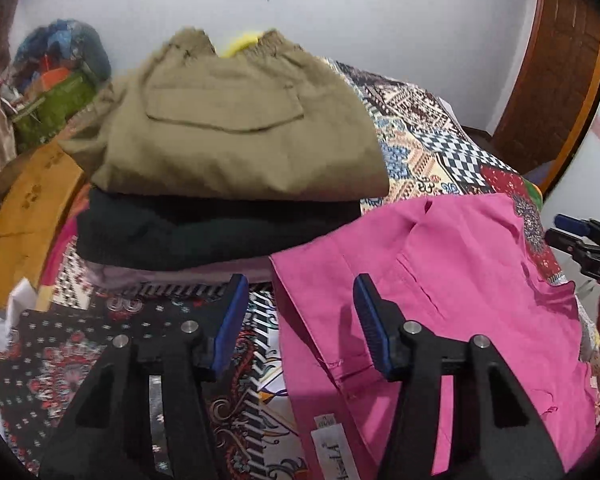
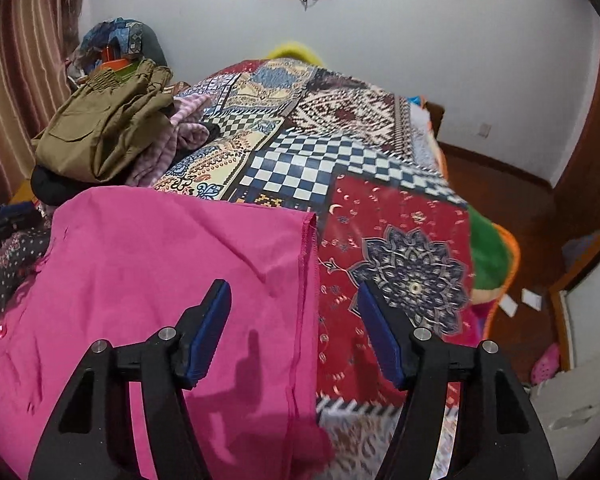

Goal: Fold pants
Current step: 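Grasp the pink pants waistband with the left gripper while the right gripper grasps the hem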

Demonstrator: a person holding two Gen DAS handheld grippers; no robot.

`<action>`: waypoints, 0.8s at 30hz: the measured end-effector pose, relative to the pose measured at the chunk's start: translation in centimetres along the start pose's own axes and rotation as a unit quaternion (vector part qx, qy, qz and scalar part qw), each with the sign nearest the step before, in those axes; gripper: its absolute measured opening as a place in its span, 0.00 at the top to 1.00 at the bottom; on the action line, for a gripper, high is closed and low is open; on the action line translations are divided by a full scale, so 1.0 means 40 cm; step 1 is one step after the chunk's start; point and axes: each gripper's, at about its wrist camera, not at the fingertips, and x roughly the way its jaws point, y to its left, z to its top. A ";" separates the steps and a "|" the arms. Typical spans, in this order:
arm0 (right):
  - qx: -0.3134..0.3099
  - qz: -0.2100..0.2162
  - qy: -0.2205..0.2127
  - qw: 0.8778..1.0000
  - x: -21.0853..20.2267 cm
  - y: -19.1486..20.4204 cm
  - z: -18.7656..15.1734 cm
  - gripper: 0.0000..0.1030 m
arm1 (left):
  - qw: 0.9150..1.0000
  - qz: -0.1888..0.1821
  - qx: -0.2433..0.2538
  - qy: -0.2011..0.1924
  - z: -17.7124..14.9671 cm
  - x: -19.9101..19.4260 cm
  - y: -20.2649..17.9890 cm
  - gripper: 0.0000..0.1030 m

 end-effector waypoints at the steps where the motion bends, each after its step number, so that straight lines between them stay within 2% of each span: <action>1: 0.001 0.004 0.002 1.000 0.007 -0.004 0.003 0.39 | 1.000 -0.006 -0.002 0.004 0.000 0.009 0.001 0.47; 4: -0.003 0.006 0.006 1.000 0.035 -0.009 0.017 0.39 | 1.000 -0.016 -0.001 0.013 0.000 0.028 -0.001 0.46; 8: -0.008 0.017 0.013 1.000 0.062 -0.013 0.028 0.39 | 0.999 -0.039 -0.007 0.025 0.002 0.051 -0.003 0.40; 12: -0.007 0.032 0.022 0.999 0.081 -0.019 0.029 0.39 | 0.999 -0.038 0.001 0.036 -0.001 0.074 -0.011 0.39; 17: 0.004 0.056 0.035 0.998 0.104 -0.031 0.030 0.39 | 0.997 -0.056 0.000 0.043 0.000 0.089 -0.016 0.39; 21: -0.008 0.054 0.044 0.998 0.118 -0.024 0.029 0.40 | 0.997 -0.065 -0.004 0.050 0.002 0.099 -0.013 0.39; 24: -0.008 0.067 0.056 0.996 0.134 -0.026 0.031 0.53 | 0.996 -0.072 -0.010 0.047 0.004 0.100 -0.009 0.39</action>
